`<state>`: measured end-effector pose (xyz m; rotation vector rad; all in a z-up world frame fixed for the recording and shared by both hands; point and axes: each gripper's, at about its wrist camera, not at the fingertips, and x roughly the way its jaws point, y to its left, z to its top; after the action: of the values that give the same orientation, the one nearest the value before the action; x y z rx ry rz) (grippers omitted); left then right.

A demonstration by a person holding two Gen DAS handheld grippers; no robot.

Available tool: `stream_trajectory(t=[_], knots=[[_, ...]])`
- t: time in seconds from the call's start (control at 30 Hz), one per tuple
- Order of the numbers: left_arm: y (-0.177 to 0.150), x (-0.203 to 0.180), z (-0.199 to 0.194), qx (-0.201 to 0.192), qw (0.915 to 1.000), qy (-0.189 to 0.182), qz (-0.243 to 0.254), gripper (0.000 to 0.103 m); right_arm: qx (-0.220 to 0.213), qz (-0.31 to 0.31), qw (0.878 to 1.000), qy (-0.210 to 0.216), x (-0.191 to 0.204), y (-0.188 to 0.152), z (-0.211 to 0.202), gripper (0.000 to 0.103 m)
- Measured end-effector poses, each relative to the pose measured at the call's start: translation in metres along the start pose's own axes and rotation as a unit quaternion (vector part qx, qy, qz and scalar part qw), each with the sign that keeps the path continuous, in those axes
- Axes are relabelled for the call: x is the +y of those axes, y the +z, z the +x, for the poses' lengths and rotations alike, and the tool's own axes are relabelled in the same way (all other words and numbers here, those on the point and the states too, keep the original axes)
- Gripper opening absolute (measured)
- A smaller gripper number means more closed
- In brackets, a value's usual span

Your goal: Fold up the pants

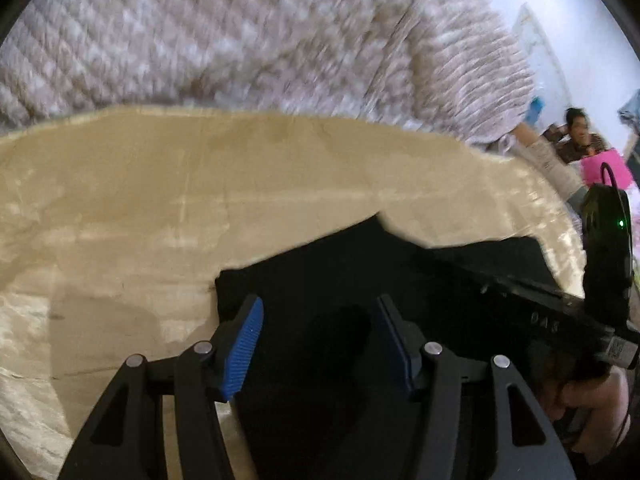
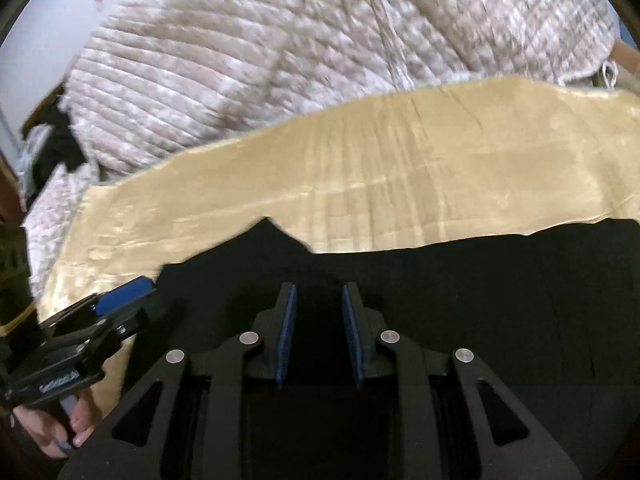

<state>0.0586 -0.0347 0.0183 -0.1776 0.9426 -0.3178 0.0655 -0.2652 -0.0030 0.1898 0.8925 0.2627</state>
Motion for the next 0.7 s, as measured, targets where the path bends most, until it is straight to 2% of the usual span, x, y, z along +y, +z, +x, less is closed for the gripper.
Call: stream_trajectory(t=[0.07, 0.17, 0.27, 0.53, 0.7], knots=[[-0.004, -0.003, -0.001, -0.012, 0.9999, 0.004, 0.011, 0.06, -0.003, 0.029, 0.999, 0.017, -0.01, -0.001, 0.001, 0.023], [-0.006, -0.005, -0.007, -0.018, 0.9997, 0.006, 0.016, 0.06, -0.014, 0.009, 1.0, 0.002, -0.004, -0.003, -0.011, 0.023], [-0.011, -0.006, -0.017, -0.021, 0.9997, 0.009, 0.01, 0.06, -0.027, -0.002, 1.0, 0.006, 0.0, -0.016, -0.028, 0.025], [-0.049, -0.033, -0.049, -0.025, 0.998, 0.038, 0.043, 0.06, -0.044, -0.064, 0.997, 0.008, 0.024, -0.073, -0.073, 0.025], [-0.069, -0.042, -0.06, -0.024, 0.9965, 0.055, 0.058, 0.06, -0.051, -0.078, 0.996, 0.004, 0.032, -0.101, -0.082, 0.026]])
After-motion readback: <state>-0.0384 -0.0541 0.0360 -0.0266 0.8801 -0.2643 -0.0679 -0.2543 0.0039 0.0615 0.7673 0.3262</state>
